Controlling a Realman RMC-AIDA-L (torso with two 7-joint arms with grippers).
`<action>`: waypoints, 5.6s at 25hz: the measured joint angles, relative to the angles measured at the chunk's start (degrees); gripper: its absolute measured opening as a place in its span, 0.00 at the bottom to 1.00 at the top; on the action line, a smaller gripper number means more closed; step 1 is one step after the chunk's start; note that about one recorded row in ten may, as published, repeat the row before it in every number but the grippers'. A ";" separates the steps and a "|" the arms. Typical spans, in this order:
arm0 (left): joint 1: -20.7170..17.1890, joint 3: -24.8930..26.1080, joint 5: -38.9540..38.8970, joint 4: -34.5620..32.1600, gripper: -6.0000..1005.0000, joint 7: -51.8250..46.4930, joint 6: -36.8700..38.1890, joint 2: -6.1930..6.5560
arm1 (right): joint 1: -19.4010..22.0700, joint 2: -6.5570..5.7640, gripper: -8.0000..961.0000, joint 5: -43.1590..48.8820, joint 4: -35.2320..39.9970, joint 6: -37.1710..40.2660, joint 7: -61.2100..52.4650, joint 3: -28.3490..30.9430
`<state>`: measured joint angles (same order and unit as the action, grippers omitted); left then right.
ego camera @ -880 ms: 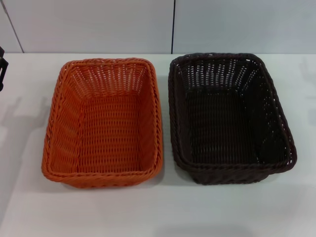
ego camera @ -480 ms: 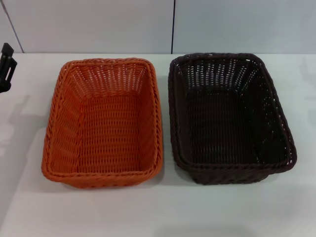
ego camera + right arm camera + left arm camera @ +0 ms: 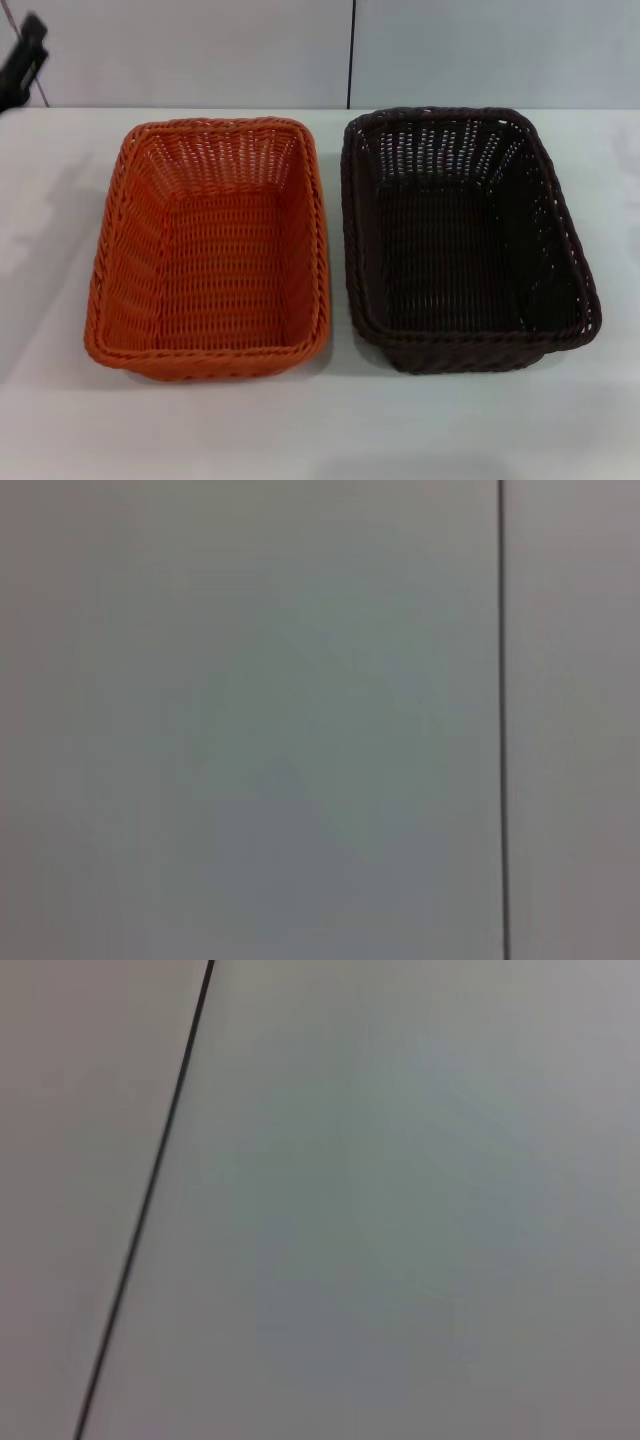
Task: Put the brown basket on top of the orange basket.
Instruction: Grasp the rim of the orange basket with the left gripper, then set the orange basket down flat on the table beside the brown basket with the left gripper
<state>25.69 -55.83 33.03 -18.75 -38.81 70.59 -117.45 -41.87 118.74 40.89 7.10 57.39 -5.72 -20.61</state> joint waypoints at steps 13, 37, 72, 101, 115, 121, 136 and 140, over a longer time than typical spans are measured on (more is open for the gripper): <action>2.30 -6.83 53.88 -37.37 0.65 -70.45 -25.14 9.52 | 0.49 -0.20 0.73 -0.03 0.08 -1.54 0.00 -0.14; 13.84 3.01 125.89 -66.25 0.82 -116.52 18.47 0.04 | 0.47 -0.19 0.73 0.32 0.67 -1.34 0.00 -0.14; 10.93 1.90 121.86 -46.90 0.80 -122.54 10.44 -0.68 | -0.34 -0.28 0.73 0.60 1.60 -0.96 0.10 -1.21; 11.31 -2.44 121.65 -48.03 0.22 -121.46 11.75 -0.50 | 0.15 -0.63 0.73 0.46 1.59 -1.21 0.09 -1.72; 12.66 8.82 121.70 -60.49 0.18 -108.79 22.83 6.34 | 0.79 -0.60 0.73 0.49 1.30 -1.31 0.09 -1.74; 15.38 9.02 121.83 -61.10 0.18 -101.13 26.49 8.12 | 0.92 -0.49 0.73 0.54 1.24 -1.15 0.09 -1.81; 26.49 5.93 122.50 -47.20 0.18 -92.92 29.06 2.37 | 0.85 -0.27 0.73 0.43 0.97 -1.40 0.09 -1.77; 28.62 5.28 122.49 -45.12 0.18 -91.71 27.96 0.48 | 0.67 -0.28 0.73 0.50 0.82 -1.41 0.09 -1.80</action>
<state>54.32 -50.55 155.52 -63.87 -130.52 98.54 -116.96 -41.20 118.47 41.39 7.92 55.98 -5.62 -22.41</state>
